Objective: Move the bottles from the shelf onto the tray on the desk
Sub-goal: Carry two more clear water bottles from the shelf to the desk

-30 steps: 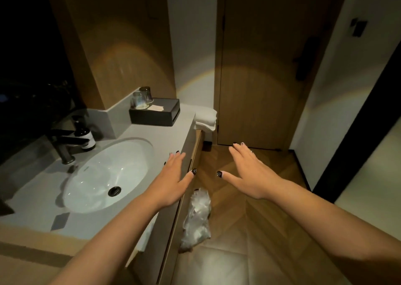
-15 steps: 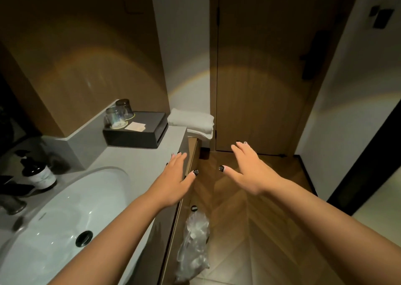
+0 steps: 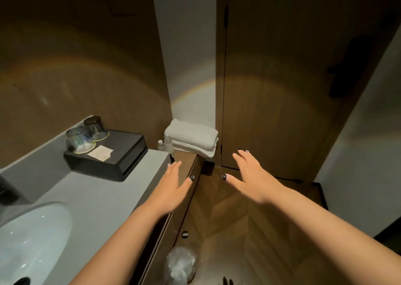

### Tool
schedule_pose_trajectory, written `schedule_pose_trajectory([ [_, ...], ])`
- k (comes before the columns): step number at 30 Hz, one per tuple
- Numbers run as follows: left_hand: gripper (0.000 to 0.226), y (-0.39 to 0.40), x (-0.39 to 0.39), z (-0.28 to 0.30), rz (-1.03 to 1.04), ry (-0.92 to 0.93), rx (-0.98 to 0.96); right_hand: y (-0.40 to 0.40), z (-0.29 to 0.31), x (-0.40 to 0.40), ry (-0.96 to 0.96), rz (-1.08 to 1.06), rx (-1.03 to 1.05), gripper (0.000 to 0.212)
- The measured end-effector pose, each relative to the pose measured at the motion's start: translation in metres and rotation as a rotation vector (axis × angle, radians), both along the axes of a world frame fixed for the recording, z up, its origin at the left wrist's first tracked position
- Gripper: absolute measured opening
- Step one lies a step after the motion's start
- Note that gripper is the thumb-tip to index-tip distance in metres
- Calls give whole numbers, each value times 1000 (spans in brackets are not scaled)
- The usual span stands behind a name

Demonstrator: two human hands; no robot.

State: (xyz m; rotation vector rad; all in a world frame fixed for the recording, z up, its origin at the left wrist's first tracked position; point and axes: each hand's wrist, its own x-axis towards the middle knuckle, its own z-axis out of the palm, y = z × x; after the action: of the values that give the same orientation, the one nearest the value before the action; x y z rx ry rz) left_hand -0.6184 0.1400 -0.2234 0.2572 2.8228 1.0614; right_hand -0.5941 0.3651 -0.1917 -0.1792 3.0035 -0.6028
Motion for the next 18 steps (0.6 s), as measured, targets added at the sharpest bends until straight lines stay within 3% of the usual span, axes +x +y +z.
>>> schedule_pose_trajectory([
  [10,66,31,-113,-21,144,-56,24,39,-19,-133,-76,97,-93,73],
  [18,66,30,-257,-48,232,-87,47,31,-41,-293,-117,169,-76,72],
])
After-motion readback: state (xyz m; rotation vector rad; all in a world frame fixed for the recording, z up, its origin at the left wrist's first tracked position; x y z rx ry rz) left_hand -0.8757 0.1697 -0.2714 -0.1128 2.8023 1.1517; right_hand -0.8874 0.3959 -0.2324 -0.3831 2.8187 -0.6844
